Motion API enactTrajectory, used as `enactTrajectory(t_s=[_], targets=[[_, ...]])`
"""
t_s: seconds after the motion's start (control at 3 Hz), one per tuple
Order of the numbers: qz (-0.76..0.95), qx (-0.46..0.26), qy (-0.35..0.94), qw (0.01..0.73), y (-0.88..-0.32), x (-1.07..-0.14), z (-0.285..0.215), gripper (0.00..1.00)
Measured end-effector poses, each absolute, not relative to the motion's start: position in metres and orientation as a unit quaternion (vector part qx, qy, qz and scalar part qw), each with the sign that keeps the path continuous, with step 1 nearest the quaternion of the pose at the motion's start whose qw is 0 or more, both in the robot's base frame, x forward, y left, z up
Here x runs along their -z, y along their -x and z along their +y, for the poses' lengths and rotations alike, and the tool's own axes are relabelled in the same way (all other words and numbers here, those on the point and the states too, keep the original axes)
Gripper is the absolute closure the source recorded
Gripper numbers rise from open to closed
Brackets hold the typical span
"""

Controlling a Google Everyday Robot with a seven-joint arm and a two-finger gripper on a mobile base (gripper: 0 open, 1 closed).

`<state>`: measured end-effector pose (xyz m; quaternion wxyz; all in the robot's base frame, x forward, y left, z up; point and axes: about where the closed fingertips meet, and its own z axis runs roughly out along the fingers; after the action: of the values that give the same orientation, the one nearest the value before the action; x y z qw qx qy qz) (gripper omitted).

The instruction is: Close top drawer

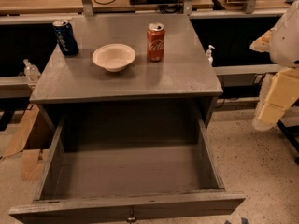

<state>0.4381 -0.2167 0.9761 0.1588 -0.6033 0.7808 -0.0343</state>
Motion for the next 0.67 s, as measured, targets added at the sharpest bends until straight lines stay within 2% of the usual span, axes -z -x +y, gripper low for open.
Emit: enactTrajectory(t_s=[0.67], targets=[[0.786,0.01,0.592,0.176,-0.428,-0.94,-0.211,0.0]])
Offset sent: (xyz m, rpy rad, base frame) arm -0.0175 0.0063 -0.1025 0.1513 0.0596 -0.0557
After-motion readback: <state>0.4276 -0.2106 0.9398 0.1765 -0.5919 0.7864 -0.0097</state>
